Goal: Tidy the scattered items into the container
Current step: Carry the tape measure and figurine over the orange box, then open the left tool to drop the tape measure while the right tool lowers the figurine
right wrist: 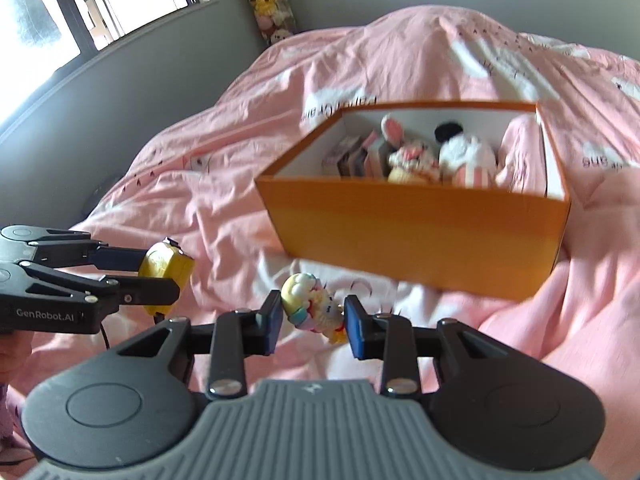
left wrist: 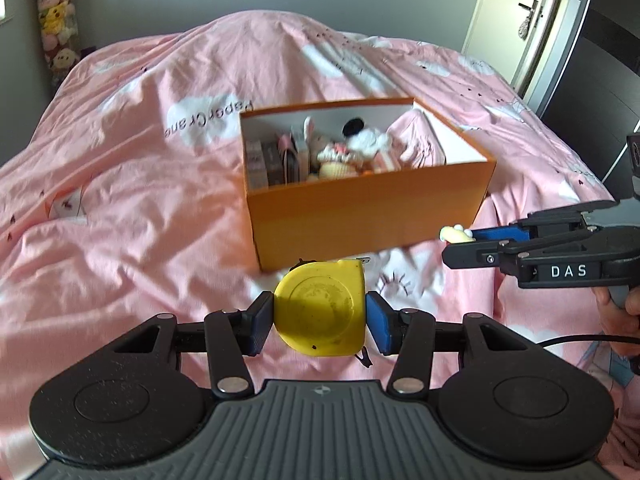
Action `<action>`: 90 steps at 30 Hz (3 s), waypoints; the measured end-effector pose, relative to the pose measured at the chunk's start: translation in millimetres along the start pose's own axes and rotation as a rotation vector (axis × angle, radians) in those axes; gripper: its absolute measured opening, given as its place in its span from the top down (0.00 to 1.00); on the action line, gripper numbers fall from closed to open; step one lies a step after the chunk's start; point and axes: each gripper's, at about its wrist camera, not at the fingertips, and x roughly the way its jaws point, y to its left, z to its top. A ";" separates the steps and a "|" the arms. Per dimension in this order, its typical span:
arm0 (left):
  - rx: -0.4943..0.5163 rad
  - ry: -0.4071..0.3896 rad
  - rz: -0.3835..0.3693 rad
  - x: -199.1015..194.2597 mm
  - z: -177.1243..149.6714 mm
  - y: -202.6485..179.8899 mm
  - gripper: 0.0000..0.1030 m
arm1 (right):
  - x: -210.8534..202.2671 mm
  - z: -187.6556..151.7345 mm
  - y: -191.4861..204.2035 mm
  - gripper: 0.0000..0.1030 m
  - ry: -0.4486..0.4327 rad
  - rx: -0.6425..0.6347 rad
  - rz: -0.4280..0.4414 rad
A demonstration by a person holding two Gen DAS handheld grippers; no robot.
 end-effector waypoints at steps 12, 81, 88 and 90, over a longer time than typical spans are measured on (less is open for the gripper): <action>0.105 0.002 -0.021 47.4 90.8 15.7 0.44 | 29.6 85.1 -27.7 0.65 -0.059 -0.083 -0.045; 0.276 0.200 0.007 180.8 137.2 44.5 0.44 | 134.1 110.2 -71.4 0.65 0.108 -0.068 0.036; 0.220 0.113 0.104 158.2 142.0 48.1 0.52 | 158.6 118.0 -43.2 0.65 0.159 -0.128 0.086; 0.201 0.117 0.105 156.2 141.2 56.0 0.52 | 167.2 119.2 -31.3 0.65 0.184 -0.175 0.086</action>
